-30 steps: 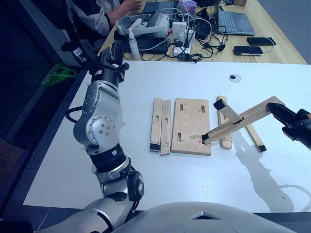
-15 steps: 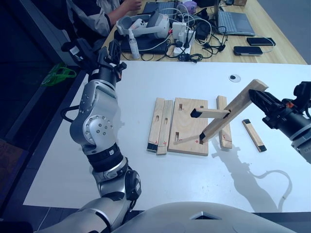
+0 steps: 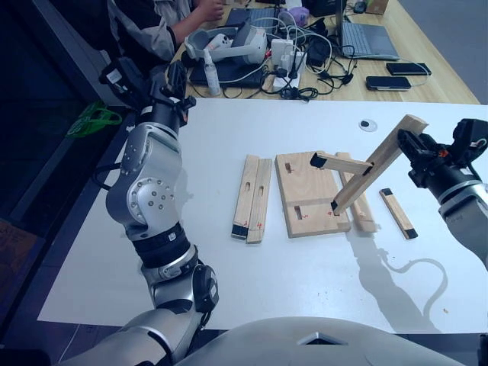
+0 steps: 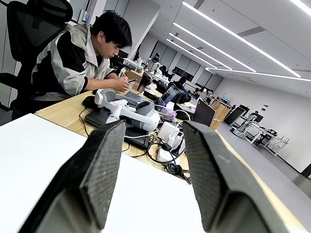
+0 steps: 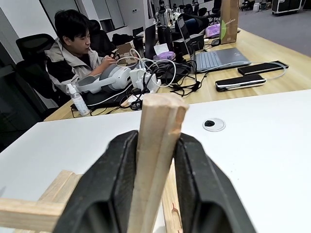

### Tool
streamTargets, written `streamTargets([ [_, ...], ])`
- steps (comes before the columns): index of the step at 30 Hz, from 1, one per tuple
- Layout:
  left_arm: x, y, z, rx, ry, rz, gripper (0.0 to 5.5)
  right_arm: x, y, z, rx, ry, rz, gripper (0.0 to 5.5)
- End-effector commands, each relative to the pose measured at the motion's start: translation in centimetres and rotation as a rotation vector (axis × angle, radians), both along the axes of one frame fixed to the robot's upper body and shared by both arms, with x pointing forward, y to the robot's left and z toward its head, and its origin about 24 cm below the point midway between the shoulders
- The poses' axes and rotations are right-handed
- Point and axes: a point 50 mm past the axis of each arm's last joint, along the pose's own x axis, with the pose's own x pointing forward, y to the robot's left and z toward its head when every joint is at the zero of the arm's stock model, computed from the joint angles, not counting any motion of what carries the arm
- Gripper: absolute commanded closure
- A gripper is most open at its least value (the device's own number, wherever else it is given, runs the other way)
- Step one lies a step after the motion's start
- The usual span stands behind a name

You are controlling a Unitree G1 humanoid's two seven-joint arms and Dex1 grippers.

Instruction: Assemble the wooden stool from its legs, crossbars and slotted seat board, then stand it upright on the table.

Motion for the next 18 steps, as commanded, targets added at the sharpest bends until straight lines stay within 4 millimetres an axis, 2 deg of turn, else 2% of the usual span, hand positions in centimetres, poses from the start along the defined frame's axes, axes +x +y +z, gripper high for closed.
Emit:
streamTargets([
  [1,0.3,-0.1,0.5,0.003,-0.004,-0.015,3.35,-0.3,0.3,-1.7,-0.07,0.058,0.004,4.49],
  [5,0.3,-0.1,0.5,0.004,-0.005,-0.017,3.35,-1.5,0.4,-2.4,-0.077,0.041,0.073,4.49],
  [11,0.3,0.0,0.6,0.008,-0.01,-0.016,3.35,-4.2,-0.3,-5.0,-0.142,0.079,0.115,4.49],
  [14,0.3,0.0,0.6,0.013,-0.009,-0.02,3.35,-4.6,0.0,-5.5,-0.154,0.078,0.133,4.49],
  [18,0.3,0.0,0.7,0.019,-0.008,-0.02,3.35,-4.1,0.3,-5.3,-0.133,0.06,0.128,4.49],
])
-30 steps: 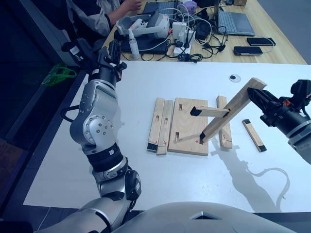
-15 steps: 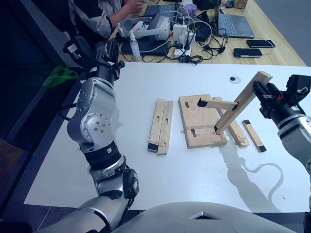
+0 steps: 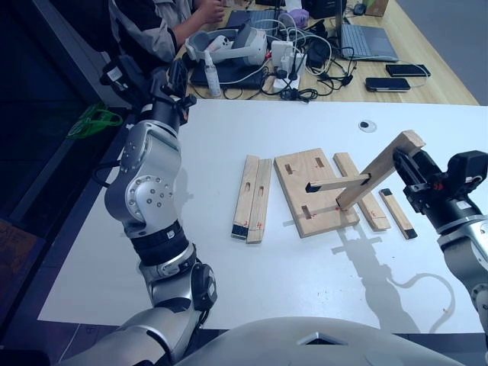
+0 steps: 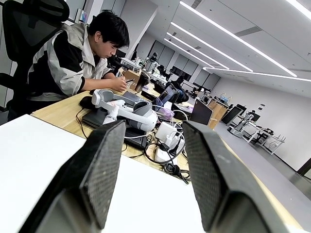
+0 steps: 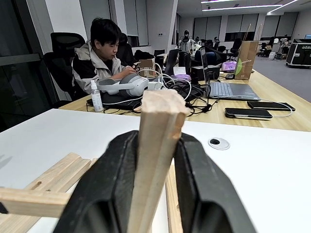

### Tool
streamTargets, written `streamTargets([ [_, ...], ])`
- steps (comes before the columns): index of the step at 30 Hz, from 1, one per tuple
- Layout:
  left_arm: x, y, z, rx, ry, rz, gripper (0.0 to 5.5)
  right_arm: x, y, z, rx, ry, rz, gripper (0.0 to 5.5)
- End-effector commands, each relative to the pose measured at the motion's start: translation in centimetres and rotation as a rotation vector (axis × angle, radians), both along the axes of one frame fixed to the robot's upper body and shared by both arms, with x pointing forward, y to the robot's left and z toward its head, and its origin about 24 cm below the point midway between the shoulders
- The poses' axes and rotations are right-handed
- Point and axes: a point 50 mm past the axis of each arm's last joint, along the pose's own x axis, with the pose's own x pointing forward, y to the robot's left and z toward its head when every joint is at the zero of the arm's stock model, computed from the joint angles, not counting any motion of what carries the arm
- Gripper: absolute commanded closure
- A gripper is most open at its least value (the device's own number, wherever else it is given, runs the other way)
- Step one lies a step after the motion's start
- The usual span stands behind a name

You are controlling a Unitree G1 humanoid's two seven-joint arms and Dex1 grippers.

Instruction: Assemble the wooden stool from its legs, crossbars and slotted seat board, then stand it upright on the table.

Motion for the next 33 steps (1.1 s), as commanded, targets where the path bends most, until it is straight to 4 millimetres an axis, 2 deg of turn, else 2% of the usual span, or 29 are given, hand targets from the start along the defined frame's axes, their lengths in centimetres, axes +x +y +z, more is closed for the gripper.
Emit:
streamTargets([
  [1,0.1,0.0,0.6,0.02,-0.009,-0.006,3.35,-0.1,-0.1,-3.0,-0.006,0.188,-0.024,4.49],
  [7,0.1,-0.1,0.6,0.022,-0.012,-0.007,3.35,2.4,-0.7,-0.5,0.134,0.107,-0.09,4.49],
  [11,0.1,-0.2,0.5,0.02,-0.014,-0.008,3.35,3.5,-0.6,1.3,0.157,0.068,-0.073,4.5],
  [19,0.0,-0.3,0.5,0.018,-0.014,-0.008,3.35,3.4,0.1,2.0,0.126,0.069,-0.015,3.04],
  [21,0.0,-0.2,0.4,0.018,-0.012,-0.005,3.35,4.3,-0.3,3.2,0.173,0.028,-0.017,2.77],
  [23,0.1,-0.1,0.4,0.02,-0.011,-0.006,3.35,5.4,-0.8,5.1,0.315,-0.01,0.013,2.4],
  [26,0.2,0.0,0.5,0.024,-0.013,-0.006,3.35,6.5,-2.6,7.9,0.523,-0.046,0.075,2.35],
  [29,0.3,-0.1,0.8,0.029,-0.02,-0.014,3.35,7.5,-5.2,10.6,0.699,-0.112,0.053,2.35],
  [30,0.3,-0.1,0.8,0.03,-0.021,-0.016,3.35,7.9,-6.4,10.6,0.724,-0.113,-0.01,2.35],
  [32,0.4,-0.1,0.9,0.034,-0.022,-0.021,3.35,8.5,-8.3,8.2,0.647,-0.027,-0.163,2.35],
  [33,0.4,-0.1,1.0,0.037,-0.023,-0.023,3.35,8.3,-8.7,6.2,0.546,0.061,-0.22,2.35],
])
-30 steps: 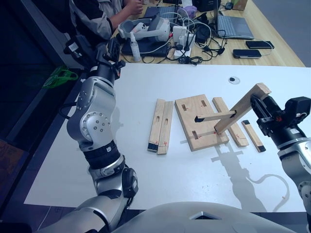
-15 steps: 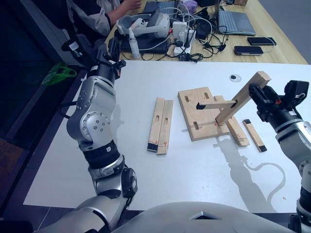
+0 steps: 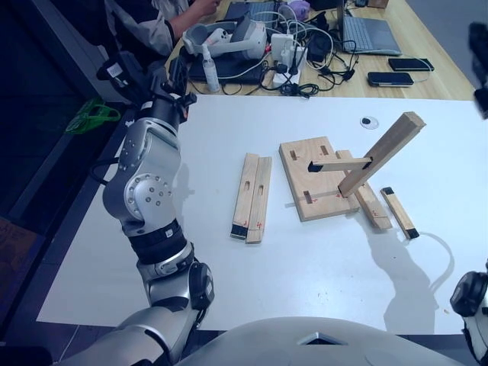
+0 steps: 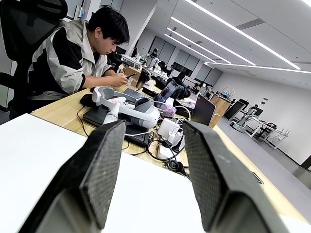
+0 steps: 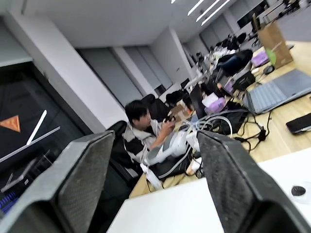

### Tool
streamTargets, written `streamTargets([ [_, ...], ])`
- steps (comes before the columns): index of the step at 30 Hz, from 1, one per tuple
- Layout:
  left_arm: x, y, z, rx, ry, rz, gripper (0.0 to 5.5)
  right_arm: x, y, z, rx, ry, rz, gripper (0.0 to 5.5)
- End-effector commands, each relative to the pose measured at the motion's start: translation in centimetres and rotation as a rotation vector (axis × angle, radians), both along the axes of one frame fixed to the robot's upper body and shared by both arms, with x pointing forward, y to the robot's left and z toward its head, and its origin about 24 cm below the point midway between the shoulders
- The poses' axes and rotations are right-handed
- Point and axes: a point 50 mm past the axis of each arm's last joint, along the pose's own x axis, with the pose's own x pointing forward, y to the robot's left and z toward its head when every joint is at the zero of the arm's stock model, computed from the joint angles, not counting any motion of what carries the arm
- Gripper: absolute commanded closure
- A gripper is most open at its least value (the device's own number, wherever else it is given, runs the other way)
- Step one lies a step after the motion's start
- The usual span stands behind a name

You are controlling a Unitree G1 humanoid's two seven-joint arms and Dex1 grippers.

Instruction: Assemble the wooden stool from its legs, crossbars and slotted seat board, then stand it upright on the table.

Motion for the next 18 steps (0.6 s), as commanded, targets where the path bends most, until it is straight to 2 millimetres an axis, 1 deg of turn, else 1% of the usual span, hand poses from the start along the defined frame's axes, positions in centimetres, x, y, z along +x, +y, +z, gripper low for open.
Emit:
streamTargets([
  [1,0.3,0.0,0.7,0.015,-0.014,-0.008,3.35,-0.3,-1.7,-6.1,-0.248,0.314,-0.106,2.35],
  [2,0.3,0.1,0.7,0.018,-0.014,-0.008,3.35,-0.8,-1.6,-7.9,-0.337,0.386,-0.105,2.35],
  [4,0.4,0.2,0.8,0.029,-0.013,-0.009,3.35,-1.7,-1.0,-11.0,-0.47,0.479,-0.082,2.35],
  [6,0.5,0.1,0.7,0.047,-0.006,-0.013,3.35,-2.4,0.3,-13.1,-0.571,0.522,-0.015,2.35],
  [9,0.7,0.3,0.5,0.078,0.021,-0.006,3.35,-3.3,3.0,-15.5,-0.65,0.54,0.113,2.35],
  [11,0.8,0.8,0.0,0.114,0.06,0.024,3.35,-3.6,4.6,-16.3,-0.672,0.534,0.171,2.35],
  [13,1.0,1.5,-0.6,0.142,0.108,0.065,3.35,-3.7,5.7,-16.7,-0.681,0.522,0.203,2.35],
  [15,1.1,2.1,-0.9,0.166,0.143,0.088,3.35,-3.9,6.2,-17.2,-0.718,0.521,0.22,2.35],
  [18,1.3,2.5,-0.9,0.205,0.158,0.094,3.35,-4.1,6.6,-17.7,-0.786,0.523,0.232,2.35],
])
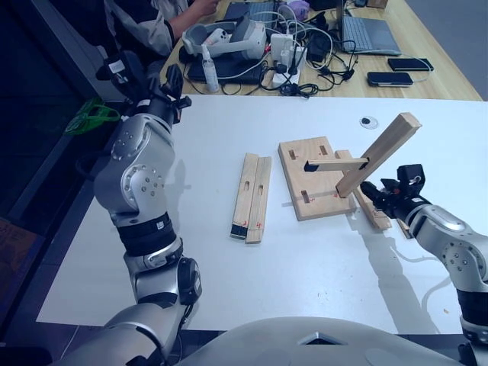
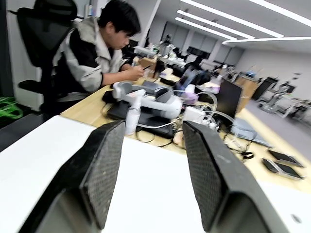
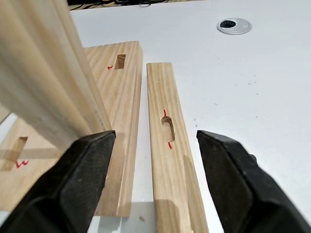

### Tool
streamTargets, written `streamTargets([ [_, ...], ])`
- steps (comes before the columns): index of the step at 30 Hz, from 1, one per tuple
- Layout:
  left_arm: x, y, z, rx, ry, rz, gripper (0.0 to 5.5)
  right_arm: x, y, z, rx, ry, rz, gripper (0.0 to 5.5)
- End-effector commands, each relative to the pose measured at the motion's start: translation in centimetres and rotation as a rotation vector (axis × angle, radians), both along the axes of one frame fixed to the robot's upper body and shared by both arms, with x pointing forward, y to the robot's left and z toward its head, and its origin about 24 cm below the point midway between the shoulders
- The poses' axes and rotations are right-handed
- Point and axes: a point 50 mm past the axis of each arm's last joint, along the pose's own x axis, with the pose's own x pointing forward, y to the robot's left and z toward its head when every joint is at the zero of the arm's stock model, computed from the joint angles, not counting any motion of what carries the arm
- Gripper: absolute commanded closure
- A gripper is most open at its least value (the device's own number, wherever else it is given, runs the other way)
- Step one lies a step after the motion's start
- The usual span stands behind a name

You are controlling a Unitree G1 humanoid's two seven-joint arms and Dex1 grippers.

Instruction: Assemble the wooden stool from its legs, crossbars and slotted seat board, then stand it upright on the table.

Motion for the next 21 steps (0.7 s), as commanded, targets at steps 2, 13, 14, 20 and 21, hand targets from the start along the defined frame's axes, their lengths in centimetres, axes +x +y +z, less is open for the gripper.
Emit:
streamTargets([
  [2,0.3,0.6,0.0,0.064,0.036,0.011,3.35,-0.5,0.6,-1.0,-0.079,0.007,0.048,2.35],
  [13,0.0,-0.4,-2.2,0.187,0.228,-0.18,3.35,0.0,2.9,-0.4,0.013,-0.038,0.085,2.35],
  [14,-0.1,-0.7,-2.8,0.204,0.284,-0.237,3.35,0.1,2.9,-0.4,0.01,-0.042,0.08,2.35],
  [20,-0.4,-2.3,-5.9,0.016,0.555,-0.491,3.35,0.8,1.4,-0.1,-0.019,-0.068,0.002,2.35],
  [21,-0.5,-2.6,-6.1,-0.021,0.582,-0.516,3.35,1.0,1.2,0.0,-0.023,-0.074,-0.011,2.35],
])
